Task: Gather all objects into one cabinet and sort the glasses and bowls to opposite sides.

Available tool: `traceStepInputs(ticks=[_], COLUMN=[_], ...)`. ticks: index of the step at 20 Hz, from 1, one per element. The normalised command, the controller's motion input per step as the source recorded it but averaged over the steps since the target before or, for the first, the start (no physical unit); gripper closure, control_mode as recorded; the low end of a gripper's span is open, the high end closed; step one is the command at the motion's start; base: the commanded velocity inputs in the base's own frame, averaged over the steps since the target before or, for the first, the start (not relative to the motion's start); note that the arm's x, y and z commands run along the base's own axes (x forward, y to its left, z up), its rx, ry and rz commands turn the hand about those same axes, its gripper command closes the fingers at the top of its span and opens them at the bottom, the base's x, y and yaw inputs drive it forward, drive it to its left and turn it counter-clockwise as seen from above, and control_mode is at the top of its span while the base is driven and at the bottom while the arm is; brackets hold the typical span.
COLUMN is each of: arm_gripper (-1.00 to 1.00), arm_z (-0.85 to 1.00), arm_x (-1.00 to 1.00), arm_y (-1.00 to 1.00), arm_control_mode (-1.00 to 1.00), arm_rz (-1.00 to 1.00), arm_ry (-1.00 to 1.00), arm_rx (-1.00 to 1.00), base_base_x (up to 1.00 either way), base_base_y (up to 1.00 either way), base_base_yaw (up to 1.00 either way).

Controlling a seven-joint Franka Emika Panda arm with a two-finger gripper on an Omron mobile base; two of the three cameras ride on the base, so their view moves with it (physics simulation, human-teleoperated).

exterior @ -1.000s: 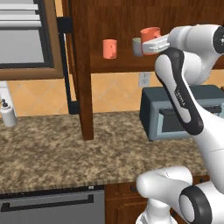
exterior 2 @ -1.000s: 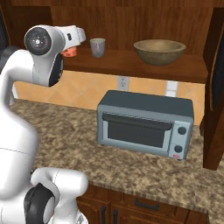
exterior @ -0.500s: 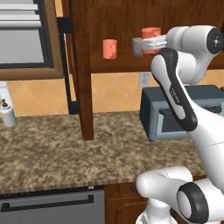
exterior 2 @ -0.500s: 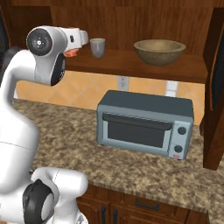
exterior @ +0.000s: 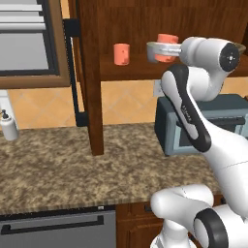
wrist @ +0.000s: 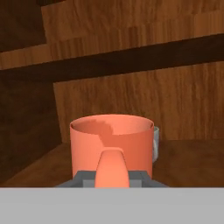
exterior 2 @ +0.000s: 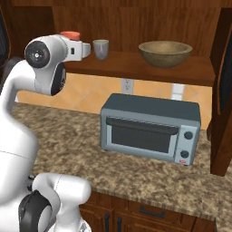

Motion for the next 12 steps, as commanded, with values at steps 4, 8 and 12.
traceStepInputs(ticks=[4,8,12], arm_gripper=[1.0,1.0,1.0], arm_z=[-0.13,-0.09,-0.08], arm_x=[0.18,0.0,0.05], arm_y=[0.0,0.0,0.0], arm_control_mode=[-1.0,-1.0,-1.0], arm_rz=[0.01,0.01,0.0], arm_ry=[-0.03,0.04,0.0], arm_rx=[-0.14,-0.09,0.0], base_base_x=[0.0,0.0,0.0], base_base_y=[0.0,0.0,0.0], base_base_yaw=[0.0,0.0,0.0])
